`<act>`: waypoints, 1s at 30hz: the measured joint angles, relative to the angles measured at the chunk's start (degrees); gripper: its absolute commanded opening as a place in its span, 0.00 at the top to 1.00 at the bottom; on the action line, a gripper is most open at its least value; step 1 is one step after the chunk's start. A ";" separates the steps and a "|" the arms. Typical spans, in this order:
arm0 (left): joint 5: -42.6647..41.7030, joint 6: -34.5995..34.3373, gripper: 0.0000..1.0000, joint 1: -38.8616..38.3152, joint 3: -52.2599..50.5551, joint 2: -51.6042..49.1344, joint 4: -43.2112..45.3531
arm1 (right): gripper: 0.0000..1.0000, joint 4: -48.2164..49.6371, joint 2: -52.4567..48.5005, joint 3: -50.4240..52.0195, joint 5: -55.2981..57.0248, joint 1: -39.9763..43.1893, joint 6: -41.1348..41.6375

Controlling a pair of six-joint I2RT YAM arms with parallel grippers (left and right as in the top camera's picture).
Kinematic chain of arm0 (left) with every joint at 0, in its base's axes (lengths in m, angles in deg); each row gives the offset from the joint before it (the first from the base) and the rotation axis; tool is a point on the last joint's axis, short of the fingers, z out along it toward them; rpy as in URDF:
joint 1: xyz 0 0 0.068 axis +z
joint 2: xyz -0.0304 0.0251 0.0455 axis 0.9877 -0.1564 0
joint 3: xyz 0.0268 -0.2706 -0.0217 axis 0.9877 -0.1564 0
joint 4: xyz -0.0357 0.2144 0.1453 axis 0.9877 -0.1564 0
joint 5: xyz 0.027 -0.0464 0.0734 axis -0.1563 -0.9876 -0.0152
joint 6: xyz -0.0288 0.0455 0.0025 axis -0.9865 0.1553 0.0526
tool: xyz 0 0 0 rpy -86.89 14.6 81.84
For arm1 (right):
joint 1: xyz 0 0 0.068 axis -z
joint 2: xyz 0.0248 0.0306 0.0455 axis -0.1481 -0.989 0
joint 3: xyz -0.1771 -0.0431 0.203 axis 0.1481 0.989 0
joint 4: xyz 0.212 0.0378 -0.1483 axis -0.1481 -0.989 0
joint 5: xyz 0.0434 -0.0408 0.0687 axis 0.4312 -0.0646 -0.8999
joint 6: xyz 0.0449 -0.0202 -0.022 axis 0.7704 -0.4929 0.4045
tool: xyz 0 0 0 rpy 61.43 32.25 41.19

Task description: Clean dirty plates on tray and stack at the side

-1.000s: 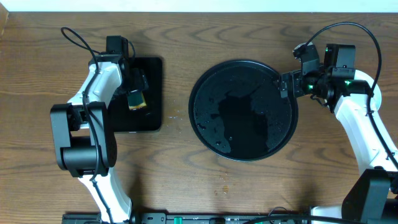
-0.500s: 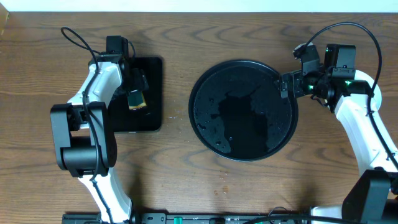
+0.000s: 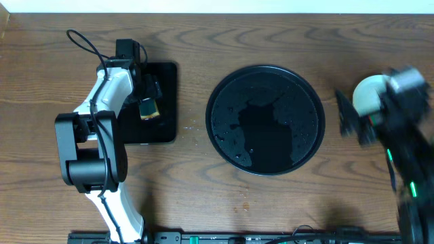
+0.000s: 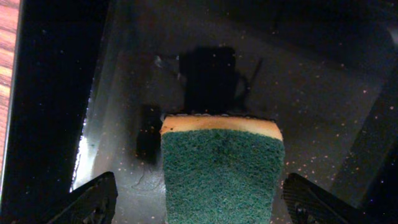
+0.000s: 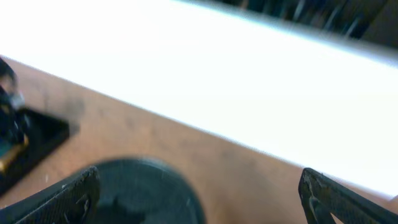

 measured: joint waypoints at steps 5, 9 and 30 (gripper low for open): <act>0.00 0.00 0.14 0.00 0.00 0.00 0.02 | 0.01 0.83 13.73 0.07 3.48 -0.87 -1.29; 0.00 -0.02 0.14 0.00 0.00 0.00 0.00 | 0.01 8.20 24.13 5.11 9.25 -0.87 -0.37; 0.00 -0.02 0.14 0.00 0.00 0.00 0.00 | 0.01 45.97 40.70 58.88 14.64 -0.87 13.73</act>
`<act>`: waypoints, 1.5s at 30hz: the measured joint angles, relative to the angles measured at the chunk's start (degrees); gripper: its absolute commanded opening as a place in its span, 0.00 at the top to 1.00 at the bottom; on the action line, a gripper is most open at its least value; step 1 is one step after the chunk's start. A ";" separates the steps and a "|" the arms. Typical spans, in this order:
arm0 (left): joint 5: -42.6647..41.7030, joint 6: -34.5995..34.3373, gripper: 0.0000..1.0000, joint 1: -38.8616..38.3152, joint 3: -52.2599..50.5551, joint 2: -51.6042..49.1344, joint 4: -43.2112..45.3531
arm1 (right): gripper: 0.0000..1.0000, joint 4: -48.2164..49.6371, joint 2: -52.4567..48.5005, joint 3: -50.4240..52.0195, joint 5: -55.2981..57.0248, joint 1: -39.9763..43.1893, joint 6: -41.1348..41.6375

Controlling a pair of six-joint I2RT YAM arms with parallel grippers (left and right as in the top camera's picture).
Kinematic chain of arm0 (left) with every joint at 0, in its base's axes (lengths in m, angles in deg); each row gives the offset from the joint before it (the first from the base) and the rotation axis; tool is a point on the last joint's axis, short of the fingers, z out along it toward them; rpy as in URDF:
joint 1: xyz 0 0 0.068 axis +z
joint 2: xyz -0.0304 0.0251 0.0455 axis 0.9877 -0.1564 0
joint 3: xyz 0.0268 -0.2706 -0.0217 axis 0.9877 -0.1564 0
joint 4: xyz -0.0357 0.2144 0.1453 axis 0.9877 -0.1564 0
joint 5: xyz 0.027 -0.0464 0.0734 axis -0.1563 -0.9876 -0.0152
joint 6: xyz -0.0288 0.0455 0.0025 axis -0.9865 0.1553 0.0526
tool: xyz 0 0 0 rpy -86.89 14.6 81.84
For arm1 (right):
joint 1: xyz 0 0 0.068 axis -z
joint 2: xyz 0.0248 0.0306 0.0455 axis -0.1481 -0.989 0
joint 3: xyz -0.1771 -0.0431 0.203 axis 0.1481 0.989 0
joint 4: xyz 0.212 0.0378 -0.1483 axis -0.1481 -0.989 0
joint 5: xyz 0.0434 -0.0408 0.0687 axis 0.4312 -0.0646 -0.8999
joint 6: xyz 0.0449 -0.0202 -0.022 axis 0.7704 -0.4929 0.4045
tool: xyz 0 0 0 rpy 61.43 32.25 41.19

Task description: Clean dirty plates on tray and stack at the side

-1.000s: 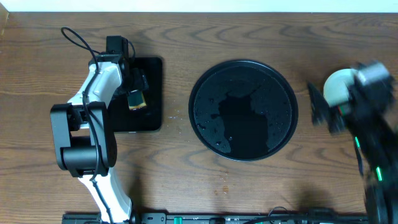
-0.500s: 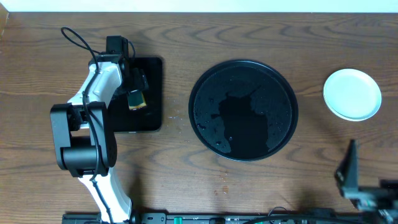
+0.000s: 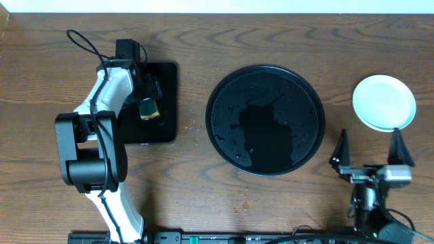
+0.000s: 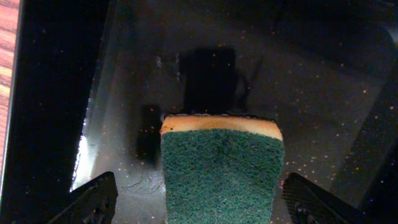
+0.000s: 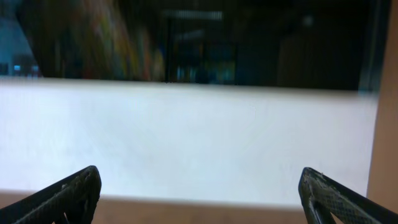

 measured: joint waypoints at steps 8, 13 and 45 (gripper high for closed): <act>0.00 0.00 0.14 0.00 0.00 0.00 0.00 | 0.01 -0.11 0.00 6.38 0.50 0.00 1.73; 0.00 0.00 0.14 0.00 0.00 0.00 0.00 | 0.01 -3.85 0.13 7.37 0.55 0.00 1.99; 0.00 0.02 0.14 0.00 0.00 0.00 0.00 | 0.01 -15.93 0.17 7.87 0.57 0.00 2.16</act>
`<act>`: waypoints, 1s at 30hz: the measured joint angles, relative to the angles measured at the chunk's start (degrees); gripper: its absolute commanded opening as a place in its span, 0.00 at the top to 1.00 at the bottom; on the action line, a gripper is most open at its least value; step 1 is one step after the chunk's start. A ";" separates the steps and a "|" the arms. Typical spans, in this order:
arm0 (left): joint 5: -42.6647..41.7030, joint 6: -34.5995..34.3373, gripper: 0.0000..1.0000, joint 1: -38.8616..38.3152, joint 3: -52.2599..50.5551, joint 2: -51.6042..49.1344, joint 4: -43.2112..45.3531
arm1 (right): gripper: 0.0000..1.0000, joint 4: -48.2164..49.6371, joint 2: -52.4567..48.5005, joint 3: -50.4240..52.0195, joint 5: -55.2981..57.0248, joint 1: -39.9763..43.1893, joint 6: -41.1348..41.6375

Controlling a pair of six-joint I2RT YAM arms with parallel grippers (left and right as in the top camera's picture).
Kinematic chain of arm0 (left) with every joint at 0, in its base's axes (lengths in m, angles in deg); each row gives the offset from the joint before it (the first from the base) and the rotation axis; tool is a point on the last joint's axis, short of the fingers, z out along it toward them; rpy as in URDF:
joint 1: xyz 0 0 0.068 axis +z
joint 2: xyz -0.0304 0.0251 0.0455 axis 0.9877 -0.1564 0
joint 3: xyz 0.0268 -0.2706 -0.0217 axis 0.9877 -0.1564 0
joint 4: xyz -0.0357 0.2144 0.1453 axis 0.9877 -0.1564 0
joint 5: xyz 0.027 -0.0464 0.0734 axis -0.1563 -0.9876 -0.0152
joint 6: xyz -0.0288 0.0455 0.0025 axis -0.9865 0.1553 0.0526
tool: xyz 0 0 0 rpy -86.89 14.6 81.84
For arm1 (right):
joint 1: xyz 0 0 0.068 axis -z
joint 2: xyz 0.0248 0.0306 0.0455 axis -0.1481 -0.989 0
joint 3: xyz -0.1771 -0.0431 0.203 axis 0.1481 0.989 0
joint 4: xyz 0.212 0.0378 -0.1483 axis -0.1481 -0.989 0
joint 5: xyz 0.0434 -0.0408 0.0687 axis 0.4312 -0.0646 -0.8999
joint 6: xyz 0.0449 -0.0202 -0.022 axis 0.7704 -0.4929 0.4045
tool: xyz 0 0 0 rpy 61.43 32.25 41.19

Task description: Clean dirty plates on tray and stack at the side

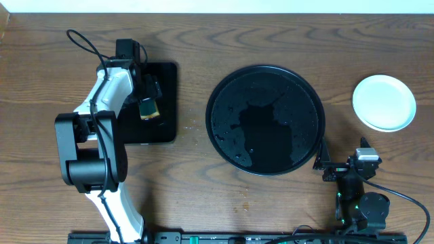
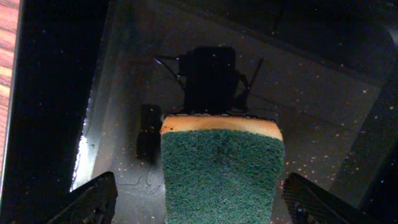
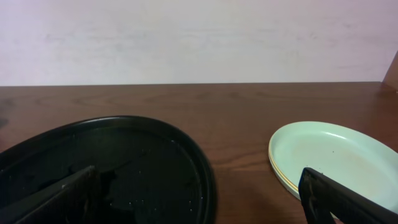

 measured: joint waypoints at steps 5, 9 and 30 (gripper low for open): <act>0.00 -0.02 0.14 0.00 0.00 0.00 0.00 | 0.01 0.00 0.00 0.00 -0.02 0.00 0.00; 0.00 -0.02 0.14 0.00 0.00 0.00 0.00 | 0.01 0.00 0.00 0.00 -0.02 0.00 0.00; 0.02 -0.02 0.14 -2.27 -0.66 53.13 0.15 | 0.01 -0.02 0.00 0.00 -0.02 0.00 0.00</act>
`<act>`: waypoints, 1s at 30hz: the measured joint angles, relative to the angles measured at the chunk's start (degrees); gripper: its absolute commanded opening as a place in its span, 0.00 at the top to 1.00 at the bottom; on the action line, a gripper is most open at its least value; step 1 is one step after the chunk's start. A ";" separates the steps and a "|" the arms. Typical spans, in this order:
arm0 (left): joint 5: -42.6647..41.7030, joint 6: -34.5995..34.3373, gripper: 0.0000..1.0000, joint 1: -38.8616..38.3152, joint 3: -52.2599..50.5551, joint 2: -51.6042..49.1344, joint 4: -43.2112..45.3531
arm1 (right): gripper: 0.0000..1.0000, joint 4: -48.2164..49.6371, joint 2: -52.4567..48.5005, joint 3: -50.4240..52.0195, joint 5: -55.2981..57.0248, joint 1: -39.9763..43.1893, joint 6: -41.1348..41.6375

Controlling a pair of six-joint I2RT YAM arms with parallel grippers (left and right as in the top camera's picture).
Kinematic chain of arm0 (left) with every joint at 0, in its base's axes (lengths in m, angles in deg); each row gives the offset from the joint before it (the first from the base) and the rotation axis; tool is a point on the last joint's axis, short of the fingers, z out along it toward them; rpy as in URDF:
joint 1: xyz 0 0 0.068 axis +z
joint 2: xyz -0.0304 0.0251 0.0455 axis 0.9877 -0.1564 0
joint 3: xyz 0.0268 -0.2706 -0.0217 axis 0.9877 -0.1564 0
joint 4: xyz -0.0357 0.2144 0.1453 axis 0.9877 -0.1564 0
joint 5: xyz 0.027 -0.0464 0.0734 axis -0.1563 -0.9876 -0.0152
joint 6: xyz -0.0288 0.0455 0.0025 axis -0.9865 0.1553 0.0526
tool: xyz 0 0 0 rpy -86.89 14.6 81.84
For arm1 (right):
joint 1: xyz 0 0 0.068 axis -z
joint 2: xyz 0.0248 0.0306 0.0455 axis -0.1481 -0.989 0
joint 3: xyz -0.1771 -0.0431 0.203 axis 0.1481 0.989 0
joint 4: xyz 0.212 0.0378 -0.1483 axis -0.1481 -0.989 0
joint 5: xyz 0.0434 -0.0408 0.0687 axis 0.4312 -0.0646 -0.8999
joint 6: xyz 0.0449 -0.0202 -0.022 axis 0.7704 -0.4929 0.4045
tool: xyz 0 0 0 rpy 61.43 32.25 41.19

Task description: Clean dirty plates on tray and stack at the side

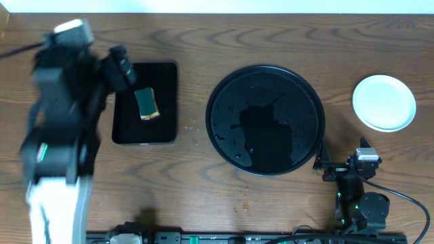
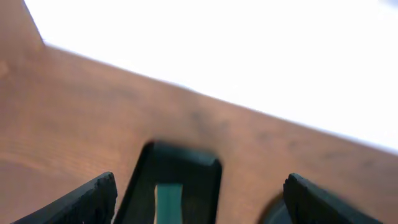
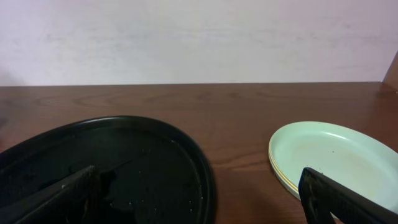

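A round black tray (image 1: 266, 120) sits mid-table, wet, with no plate on it; the right wrist view shows it too (image 3: 124, 168). At the far right a white plate (image 1: 384, 102) lies on the wood, seen pale green in the right wrist view (image 3: 336, 155). The green-and-yellow sponge (image 1: 146, 104) lies in a small square black tray (image 1: 166, 102). My left gripper (image 1: 119, 68) is raised, blurred, left of that tray and open with nothing in it (image 2: 199, 186). Parked by the front edge, my right gripper (image 1: 342, 163) is open and empty (image 3: 199, 193).
The left arm's blurred body (image 1: 57, 142) covers the table's left side. A white wall runs along the far table edge (image 3: 199, 84). Bare wood (image 1: 193, 176) lies between the two trays and in front of them.
My left gripper was down in the square tray over the sponge. Now it is raised off to the tray's left, and the sponge lies alone in the tray. The right arm has not moved.
At first my right arm was blurred by the white plate at the far right, my left gripper low over the sponge. Then the plate lay alone and the right arm was back near the front edge, later folded there. Now the left arm has left the sponge.
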 measured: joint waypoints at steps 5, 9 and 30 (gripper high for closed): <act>0.00 0.00 0.14 0.00 -0.66 14.80 -0.07 | 0.01 0.00 -0.02 0.00 0.00 0.00 0.00; 0.00 0.00 0.14 0.00 -5.03 27.89 0.09 | 0.01 0.02 0.00 0.00 0.02 0.00 0.00; -0.02 -2.51 0.14 0.00 -59.69 62.07 37.16 | 0.01 0.00 0.00 0.00 0.02 0.00 0.00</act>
